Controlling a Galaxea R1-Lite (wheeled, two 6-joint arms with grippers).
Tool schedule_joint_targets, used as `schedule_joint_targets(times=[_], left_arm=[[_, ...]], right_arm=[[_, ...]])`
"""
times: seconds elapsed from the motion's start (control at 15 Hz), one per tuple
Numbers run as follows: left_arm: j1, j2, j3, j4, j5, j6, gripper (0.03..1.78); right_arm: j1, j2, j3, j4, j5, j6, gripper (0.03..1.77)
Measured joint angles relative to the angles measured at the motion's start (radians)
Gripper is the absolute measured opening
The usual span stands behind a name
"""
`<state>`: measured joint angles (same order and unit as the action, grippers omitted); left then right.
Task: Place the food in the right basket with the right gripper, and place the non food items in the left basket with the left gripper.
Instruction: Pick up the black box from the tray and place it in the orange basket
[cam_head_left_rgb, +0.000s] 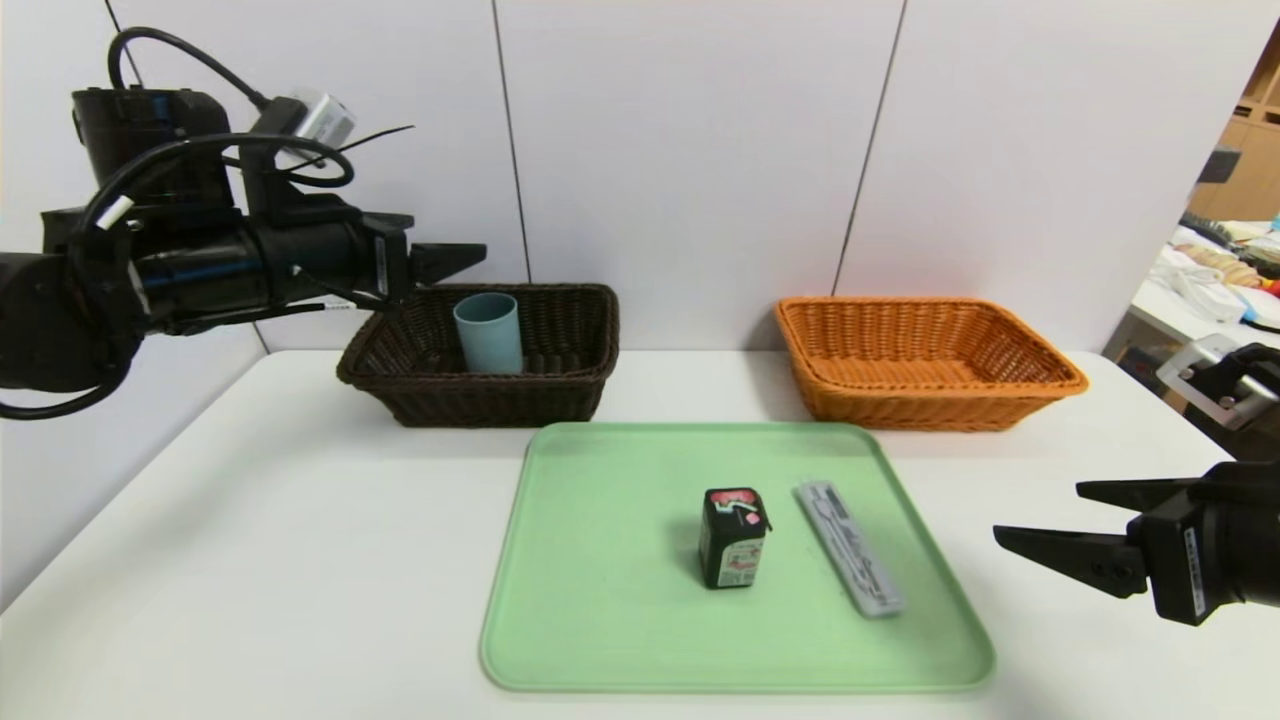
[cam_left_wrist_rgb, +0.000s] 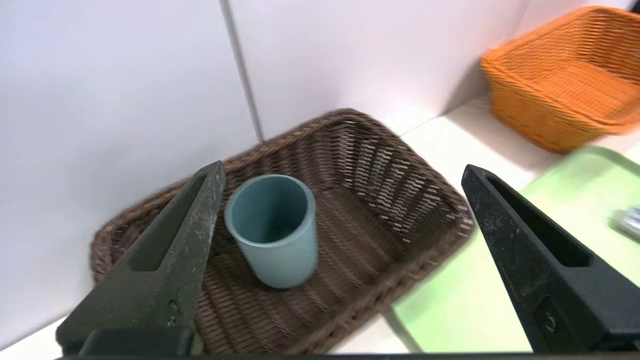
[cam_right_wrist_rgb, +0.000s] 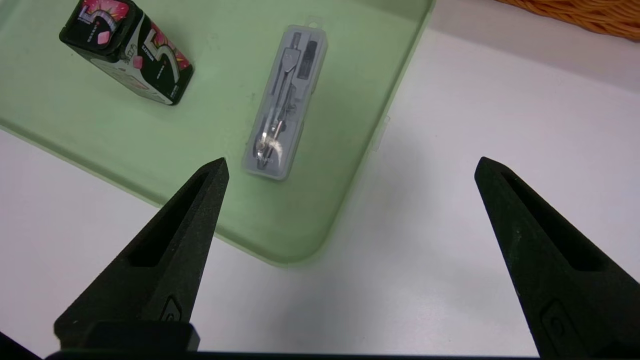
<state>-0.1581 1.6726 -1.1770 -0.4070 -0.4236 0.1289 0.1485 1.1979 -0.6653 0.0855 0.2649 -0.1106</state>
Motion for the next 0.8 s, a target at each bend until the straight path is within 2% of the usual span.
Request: schedule_joint_targets(times=[0.47, 0.8], left_arm=[[-0.095, -0.209, 0.261, 0.038, 0.003, -0.003, 1.69], [-0.23, -0.335, 0.435, 0.052, 0.0, -0.003, 1.69]], right_arm=[[-0.016, -0.003, 0.002, -0.001, 0.0, 0.0, 1.7], [-0.018, -0.013, 0.02, 0.0, -0.001, -0.002, 1.7]])
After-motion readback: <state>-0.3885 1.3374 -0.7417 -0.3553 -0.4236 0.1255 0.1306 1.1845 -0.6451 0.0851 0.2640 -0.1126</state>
